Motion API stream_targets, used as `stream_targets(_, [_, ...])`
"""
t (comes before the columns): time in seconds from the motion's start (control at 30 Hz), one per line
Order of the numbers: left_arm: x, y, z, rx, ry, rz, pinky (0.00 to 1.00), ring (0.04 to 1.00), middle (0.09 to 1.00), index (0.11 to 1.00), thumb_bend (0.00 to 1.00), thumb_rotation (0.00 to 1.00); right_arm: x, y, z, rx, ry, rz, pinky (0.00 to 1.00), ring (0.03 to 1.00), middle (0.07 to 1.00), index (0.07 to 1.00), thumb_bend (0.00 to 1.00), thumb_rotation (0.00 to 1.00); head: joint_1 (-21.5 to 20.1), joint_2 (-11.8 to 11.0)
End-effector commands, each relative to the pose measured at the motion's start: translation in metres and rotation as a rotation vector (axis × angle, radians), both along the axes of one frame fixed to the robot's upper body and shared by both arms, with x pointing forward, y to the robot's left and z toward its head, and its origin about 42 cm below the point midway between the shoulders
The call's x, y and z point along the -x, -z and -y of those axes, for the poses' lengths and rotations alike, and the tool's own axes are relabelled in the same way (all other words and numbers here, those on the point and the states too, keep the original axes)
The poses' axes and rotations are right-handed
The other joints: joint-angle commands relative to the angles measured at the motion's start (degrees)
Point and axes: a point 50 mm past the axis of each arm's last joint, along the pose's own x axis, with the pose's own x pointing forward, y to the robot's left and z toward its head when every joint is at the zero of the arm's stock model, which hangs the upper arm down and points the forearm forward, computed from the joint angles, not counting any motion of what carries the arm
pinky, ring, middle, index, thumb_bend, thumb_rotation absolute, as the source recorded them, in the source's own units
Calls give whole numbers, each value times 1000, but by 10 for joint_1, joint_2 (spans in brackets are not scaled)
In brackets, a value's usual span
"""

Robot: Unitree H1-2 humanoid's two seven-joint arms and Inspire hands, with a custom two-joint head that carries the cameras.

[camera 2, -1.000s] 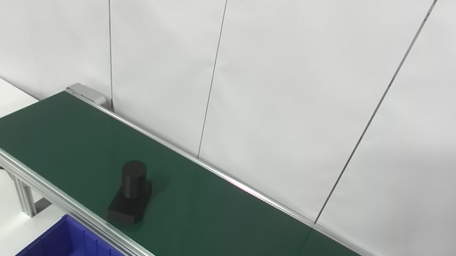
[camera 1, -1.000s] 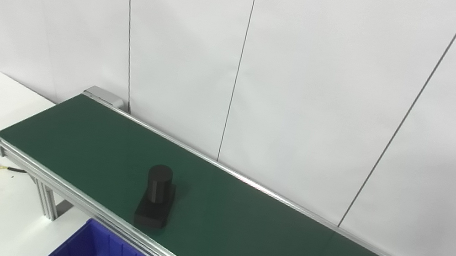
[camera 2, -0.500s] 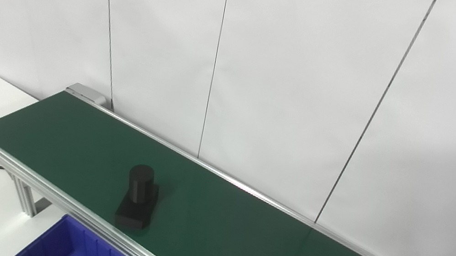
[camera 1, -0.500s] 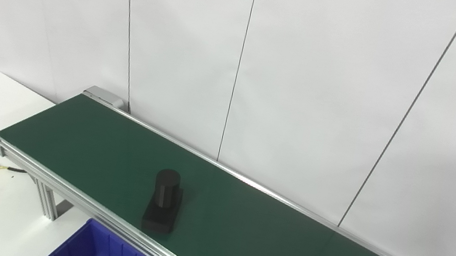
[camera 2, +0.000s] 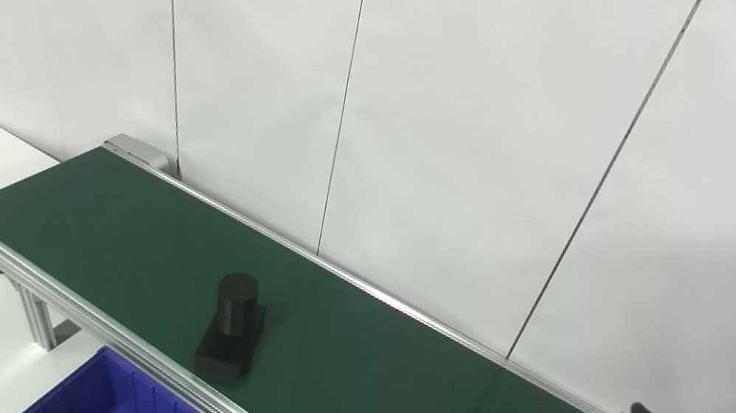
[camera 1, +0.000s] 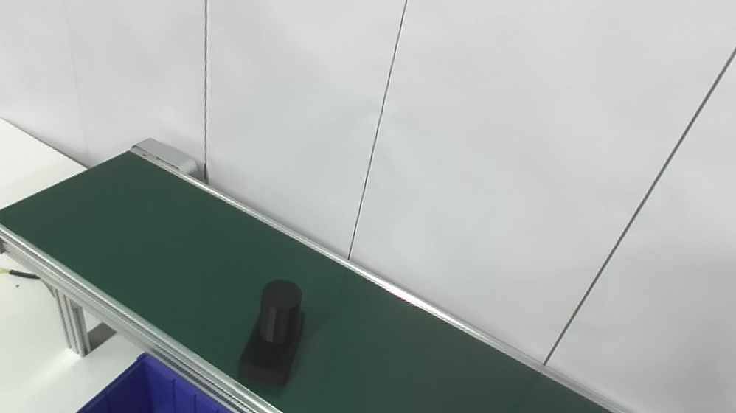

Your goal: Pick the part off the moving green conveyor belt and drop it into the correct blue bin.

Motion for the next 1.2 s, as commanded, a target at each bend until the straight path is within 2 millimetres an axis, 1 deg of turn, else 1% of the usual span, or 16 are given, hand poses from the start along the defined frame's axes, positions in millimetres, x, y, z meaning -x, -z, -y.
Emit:
stream_targets(0.0, [-5, -11, 4, 35, 2, 60, 708, 764, 794, 784, 928, 183, -8, -15, -1, 26, -13, 39, 793, 851, 884, 925, 935, 305, -1, 1])
stream_targets(0.07, [-5, -11, 3, 34, 4, 58, 719, 773, 793, 786, 929, 186, -11, -16, -3, 36, -17, 40, 808, 851, 884, 929, 927, 283, -2, 1])
stream_targets(0.2, [-5, -11, 3, 21, 4, 60, 713, 772, 791, 785, 932, 197, -17, -22, -8, 82, -25, 49, 824, 852, 885, 935, 920, 295, -3, 2])
stream_targets(0.37, [-6, -12, 3, 13, 6, 63, 718, 771, 791, 784, 935, 189, -27, -30, -17, 143, -44, 71, 794, 844, 877, 932, 920, 280, -4, 3])
stream_targets(0.63, [-6, -12, 3, 16, 10, 67, 712, 773, 790, 780, 934, 173, -38, -39, -30, 204, -63, 82, 786, 864, 889, 939, 932, 272, -7, 6])
stream_targets(0.7, [-7, -12, 4, 11, 8, 66, 704, 766, 786, 778, 938, 173, -41, -39, -32, 222, -65, 87, 793, 868, 889, 939, 923, 300, -7, 6])
stream_targets(0.8, [-7, -12, 5, 13, 10, 66, 725, 778, 790, 781, 937, 179, -46, -40, -39, 253, -71, 80, 812, 874, 889, 948, 934, 320, -7, 7])
stream_targets(0.97, [-7, -11, 5, 25, 11, 71, 740, 783, 787, 782, 932, 177, -51, -44, -52, 292, -83, 67, 797, 871, 891, 939, 950, 322, -11, 8])
stream_targets(1.17, [-6, -11, 5, 25, 10, 67, 727, 771, 784, 785, 932, 183, -57, -49, -63, 305, -117, 60, 791, 875, 905, 942, 952, 329, -14, 10])
